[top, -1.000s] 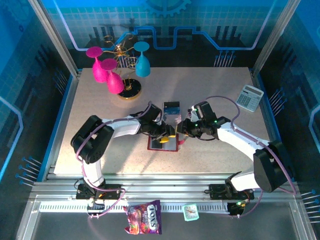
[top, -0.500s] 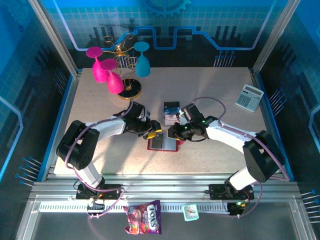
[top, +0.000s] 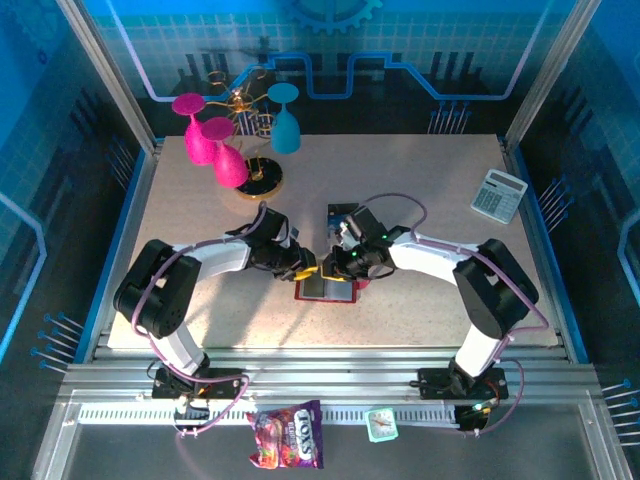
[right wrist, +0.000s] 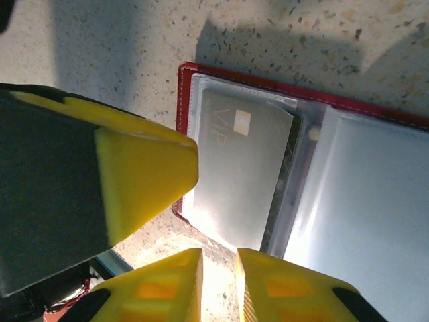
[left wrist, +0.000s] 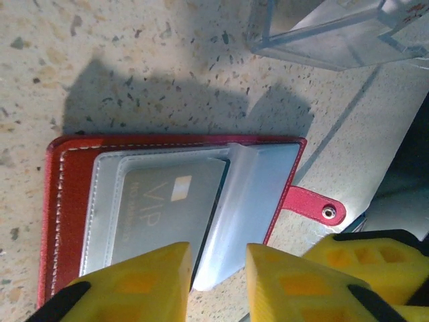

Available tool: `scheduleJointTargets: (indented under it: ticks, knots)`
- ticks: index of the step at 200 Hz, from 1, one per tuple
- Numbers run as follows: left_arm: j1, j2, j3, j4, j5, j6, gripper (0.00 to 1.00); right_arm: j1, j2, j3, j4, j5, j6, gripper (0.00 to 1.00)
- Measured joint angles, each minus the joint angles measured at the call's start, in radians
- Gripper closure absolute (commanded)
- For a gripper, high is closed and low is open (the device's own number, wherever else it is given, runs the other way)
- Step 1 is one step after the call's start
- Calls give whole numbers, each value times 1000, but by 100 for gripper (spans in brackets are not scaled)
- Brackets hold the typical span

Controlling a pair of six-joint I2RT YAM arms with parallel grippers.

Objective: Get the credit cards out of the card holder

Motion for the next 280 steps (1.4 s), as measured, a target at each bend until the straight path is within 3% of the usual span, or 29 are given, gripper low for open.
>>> scheduleJointTargets:
  ticks: [64, 280]
  knots:
    - [13, 0, -43, -10, -9, 24, 83, 22, 95, 46, -1, -6, 0, 78]
    - [21, 0, -96, 26, -10, 40, 85, 31, 136, 51, -23, 18, -31, 70]
